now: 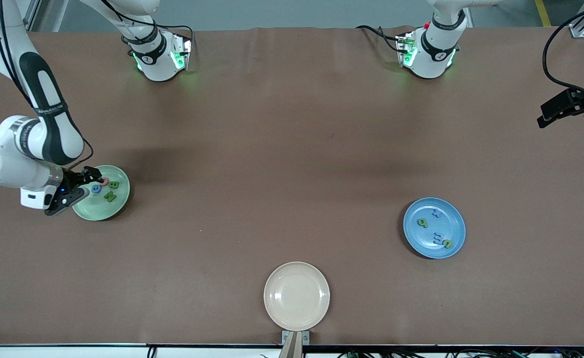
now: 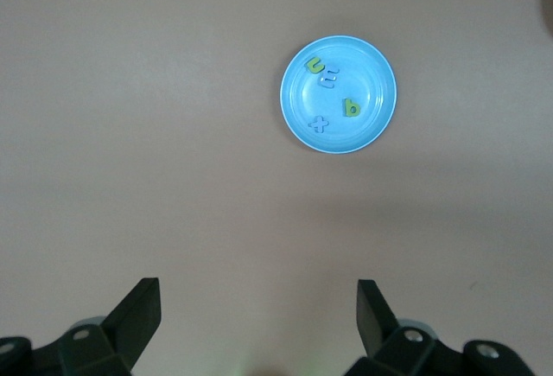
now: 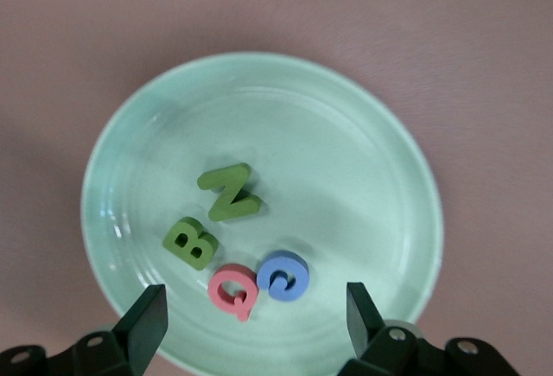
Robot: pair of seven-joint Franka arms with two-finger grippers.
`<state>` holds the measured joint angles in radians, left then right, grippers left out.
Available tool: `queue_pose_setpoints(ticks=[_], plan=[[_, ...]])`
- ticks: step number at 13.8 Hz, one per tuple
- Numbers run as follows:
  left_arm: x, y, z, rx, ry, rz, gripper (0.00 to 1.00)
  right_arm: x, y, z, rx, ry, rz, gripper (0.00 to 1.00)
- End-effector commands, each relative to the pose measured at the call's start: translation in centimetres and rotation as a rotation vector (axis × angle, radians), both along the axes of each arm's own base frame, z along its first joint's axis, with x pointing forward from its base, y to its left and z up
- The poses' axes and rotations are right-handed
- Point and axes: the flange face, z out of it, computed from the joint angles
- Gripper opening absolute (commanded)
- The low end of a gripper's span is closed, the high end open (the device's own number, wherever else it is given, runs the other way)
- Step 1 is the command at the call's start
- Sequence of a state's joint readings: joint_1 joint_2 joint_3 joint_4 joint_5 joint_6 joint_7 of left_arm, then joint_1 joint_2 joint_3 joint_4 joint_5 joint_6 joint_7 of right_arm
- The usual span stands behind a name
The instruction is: Sort upper and lower case letters into plates
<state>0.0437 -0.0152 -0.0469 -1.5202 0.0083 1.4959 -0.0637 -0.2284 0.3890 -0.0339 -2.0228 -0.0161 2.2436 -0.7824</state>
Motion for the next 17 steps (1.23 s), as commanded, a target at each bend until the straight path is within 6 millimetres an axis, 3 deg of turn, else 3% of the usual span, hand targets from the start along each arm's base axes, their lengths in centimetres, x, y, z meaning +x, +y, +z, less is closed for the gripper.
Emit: queue_pose_setpoints(ticks=[1, 4, 7, 9, 14, 17], plan=[[-0.5, -1.0, 0.4, -0.012, -0.020, -0.028, 1.00, 1.4, 2.0, 7.4, -0.022, 0.019, -0.175, 0.92], [-0.3, -1.8, 0.5, -0.013, -0.033, -0.038, 1.00, 2.6, 5.9, 14.7, -0.077, 0.031, -0.408, 0.94], [-0.2, -2.1, 0.2, -0.009, -0.029, -0.047, 1.00, 1.8, 9.7, 21.3, -0.099, -0.043, -0.538, 0.97], [-0.5, -3.3, 0.2, -0.002, -0.024, -0.073, 1.00, 1.2, 10.3, 25.0, -0.094, -0.099, -0.568, 0.99], [-0.6, -4.8, 0.2, 0.003, -0.028, -0.082, 1.00, 2.4, 10.2, 35.4, -0.064, -0.227, -0.563, 1.00], [-0.6, -5.1, 0.4, 0.006, -0.034, -0.087, 1.00, 2.1, 12.3, 38.0, -0.062, -0.215, -0.532, 1.00]])
